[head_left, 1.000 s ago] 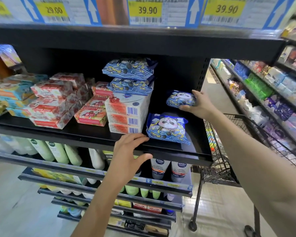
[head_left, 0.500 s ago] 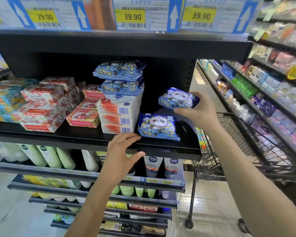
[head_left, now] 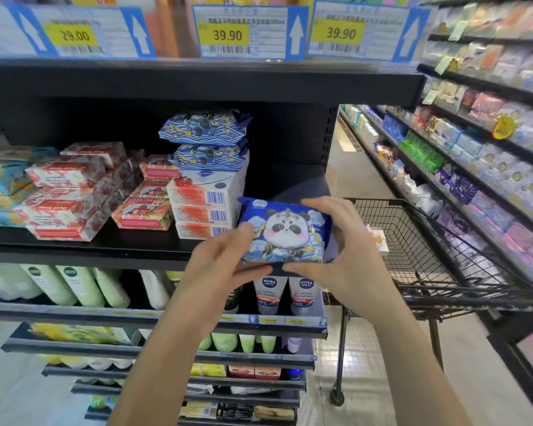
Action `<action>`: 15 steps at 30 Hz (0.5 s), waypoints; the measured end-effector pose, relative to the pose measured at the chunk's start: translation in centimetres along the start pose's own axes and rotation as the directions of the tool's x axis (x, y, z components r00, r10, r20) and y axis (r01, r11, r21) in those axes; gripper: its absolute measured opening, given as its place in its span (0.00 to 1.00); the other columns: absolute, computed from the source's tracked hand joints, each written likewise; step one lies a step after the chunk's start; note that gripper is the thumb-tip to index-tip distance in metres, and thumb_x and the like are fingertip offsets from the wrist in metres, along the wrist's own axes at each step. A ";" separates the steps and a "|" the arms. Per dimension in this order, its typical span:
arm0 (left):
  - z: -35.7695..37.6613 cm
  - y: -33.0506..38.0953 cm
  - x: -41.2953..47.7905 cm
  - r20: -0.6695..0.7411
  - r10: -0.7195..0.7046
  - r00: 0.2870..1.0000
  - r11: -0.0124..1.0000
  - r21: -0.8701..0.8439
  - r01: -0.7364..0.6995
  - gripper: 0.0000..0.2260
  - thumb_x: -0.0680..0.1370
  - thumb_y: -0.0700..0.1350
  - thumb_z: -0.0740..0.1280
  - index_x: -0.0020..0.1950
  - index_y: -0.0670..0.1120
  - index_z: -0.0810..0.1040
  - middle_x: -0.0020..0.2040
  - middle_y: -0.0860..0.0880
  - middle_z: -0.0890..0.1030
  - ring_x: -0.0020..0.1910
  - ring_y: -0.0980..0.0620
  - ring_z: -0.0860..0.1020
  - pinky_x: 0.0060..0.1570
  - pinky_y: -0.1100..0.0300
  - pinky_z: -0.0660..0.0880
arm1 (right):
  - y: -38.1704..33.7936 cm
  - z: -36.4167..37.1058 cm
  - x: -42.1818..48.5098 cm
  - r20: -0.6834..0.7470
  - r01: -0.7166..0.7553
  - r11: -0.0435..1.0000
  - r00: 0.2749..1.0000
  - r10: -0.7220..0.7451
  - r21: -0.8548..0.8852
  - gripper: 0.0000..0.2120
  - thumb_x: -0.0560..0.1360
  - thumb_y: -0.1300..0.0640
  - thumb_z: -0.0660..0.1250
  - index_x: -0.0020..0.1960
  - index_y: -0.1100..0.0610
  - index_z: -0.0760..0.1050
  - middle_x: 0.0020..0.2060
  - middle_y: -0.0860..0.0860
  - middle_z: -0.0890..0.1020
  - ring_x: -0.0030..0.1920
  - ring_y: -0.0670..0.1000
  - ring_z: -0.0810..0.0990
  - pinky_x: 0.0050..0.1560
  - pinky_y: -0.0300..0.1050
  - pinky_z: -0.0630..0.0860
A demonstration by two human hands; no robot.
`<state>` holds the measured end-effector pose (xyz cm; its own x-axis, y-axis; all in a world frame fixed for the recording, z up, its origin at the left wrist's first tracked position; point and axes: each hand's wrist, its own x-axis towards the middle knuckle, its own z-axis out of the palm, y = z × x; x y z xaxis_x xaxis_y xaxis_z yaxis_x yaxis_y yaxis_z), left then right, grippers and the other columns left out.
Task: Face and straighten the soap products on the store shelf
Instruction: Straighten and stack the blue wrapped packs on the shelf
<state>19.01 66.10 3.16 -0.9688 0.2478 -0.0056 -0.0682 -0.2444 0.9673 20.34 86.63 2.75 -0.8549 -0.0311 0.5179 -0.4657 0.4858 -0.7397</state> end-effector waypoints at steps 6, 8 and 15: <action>0.8 -0.5 0.0 0.008 0.011 1.000 1.000 -0.029 -0.011 0.18 0.76 0.45 0.70 0.64 0.41 0.79 0.56 0.45 0.86 0.57 0.47 0.85 0.55 0.52 0.83 | -1.3 0.3 -1.7 0.073 -0.134 0.968 0.990 0.121 0.214 0.49 0.69 0.64 0.81 0.81 0.47 0.57 0.71 0.36 0.71 0.71 0.41 0.73 0.62 0.40 0.78; 1.0 -0.8 -0.2 0.013 0.017 1.000 1.000 -0.016 -0.017 0.19 0.75 0.46 0.71 0.64 0.41 0.79 0.57 0.45 0.86 0.57 0.47 0.85 0.56 0.51 0.83 | -1.9 0.4 -2.4 0.027 -0.213 0.936 0.977 0.214 0.281 0.51 0.68 0.56 0.80 0.81 0.43 0.52 0.58 0.20 0.74 0.63 0.35 0.77 0.61 0.42 0.78; 2.0 -1.0 -1.1 0.041 0.021 0.999 0.999 0.030 -0.022 0.19 0.74 0.47 0.71 0.64 0.46 0.80 0.57 0.49 0.86 0.57 0.51 0.84 0.54 0.56 0.82 | -1.9 0.7 -3.2 0.049 -0.407 0.741 0.890 0.454 0.534 0.19 0.73 0.48 0.75 0.61 0.53 0.79 0.54 0.50 0.87 0.55 0.55 0.86 0.49 0.47 0.80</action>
<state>20.62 68.00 2.68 -0.9593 0.2812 0.0254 -0.0391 -0.2213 0.9744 23.76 85.19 2.17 -0.9831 0.1504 0.1041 -0.1190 -0.0934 -0.9885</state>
